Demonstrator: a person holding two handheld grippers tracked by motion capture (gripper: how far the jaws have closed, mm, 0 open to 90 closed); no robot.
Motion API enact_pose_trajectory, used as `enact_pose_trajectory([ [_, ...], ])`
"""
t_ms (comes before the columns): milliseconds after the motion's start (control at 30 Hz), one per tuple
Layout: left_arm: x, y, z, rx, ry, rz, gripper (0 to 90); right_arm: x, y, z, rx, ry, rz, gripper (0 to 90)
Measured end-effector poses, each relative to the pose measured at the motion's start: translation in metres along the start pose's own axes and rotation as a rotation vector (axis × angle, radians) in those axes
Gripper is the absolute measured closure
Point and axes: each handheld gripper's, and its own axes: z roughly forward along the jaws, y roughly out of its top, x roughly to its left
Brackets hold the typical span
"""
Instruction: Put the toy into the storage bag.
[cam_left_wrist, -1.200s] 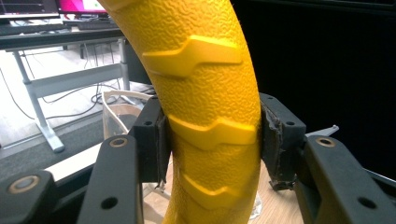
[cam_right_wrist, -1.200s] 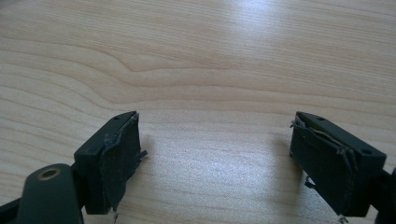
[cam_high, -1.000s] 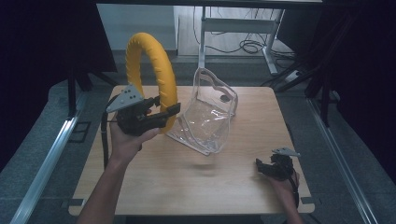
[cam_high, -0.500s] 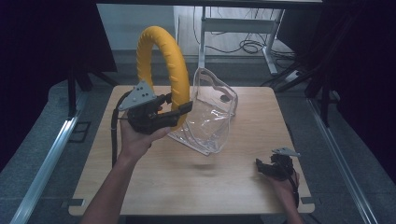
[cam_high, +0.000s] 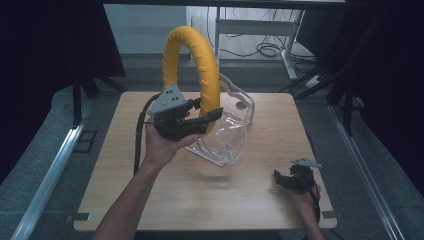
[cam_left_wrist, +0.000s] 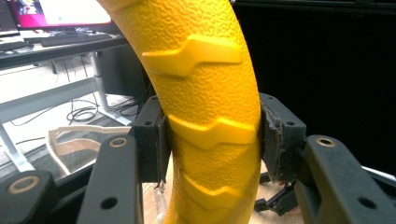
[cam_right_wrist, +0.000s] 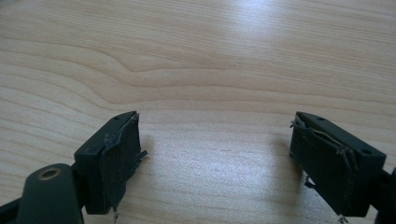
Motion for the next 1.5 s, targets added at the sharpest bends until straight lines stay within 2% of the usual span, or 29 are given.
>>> enact_pose_trajectory([
  [733, -0.017, 0.007, 0.035, 0.011, -0.062, 0.018, 50.1, 0.000, 0.000, 0.000, -0.001, -0.001, -0.003, 16.6],
  [1500, -0.039, 0.002, 0.062, 0.029, -0.136, 0.038, 50.0, 0.000, 0.000, 0.000, 0.001, 0.001, -0.003, 16.6],
])
